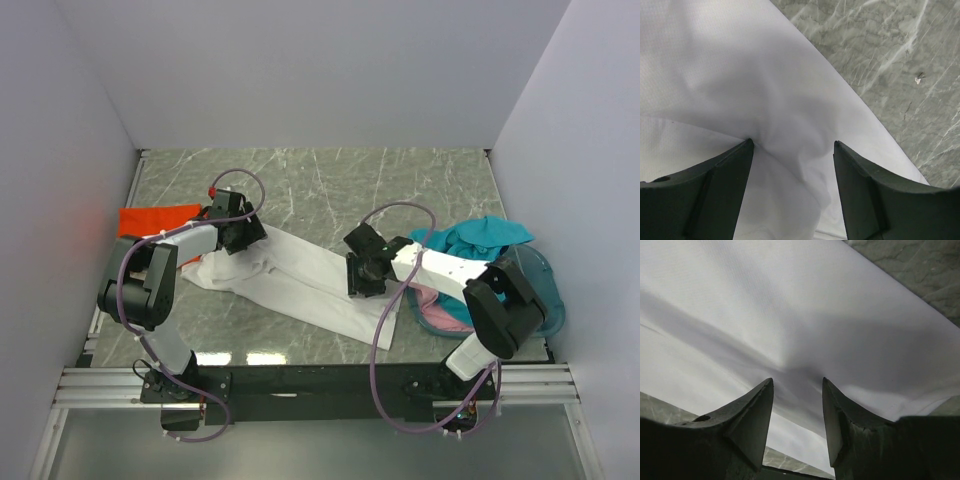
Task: Fold and stack the t-shirts
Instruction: Fold the tshirt
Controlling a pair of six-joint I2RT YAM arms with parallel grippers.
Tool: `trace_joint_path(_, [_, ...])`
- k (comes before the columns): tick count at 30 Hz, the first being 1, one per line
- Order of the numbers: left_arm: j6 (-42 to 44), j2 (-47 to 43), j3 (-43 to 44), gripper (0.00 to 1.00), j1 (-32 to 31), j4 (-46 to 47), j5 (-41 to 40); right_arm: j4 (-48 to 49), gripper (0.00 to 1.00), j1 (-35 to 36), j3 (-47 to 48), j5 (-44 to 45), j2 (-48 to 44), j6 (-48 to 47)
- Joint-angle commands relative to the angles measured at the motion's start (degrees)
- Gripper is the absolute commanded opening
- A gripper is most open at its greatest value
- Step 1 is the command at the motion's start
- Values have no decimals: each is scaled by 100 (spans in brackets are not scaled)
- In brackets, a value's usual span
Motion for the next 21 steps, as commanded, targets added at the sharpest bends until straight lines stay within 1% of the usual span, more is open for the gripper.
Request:
trace_joint_path(1, [129, 343, -299, 73, 11, -414, 63, 31, 51, -11, -68, -152, -244, -40])
trace_joint_path(14, [155, 379, -317, 73, 11, -414, 63, -575, 50, 94, 38, -609, -542, -180])
trace_joint_path(21, [146, 387, -326, 73, 11, -414, 72, -637, 50, 191, -279, -820, -560, -216])
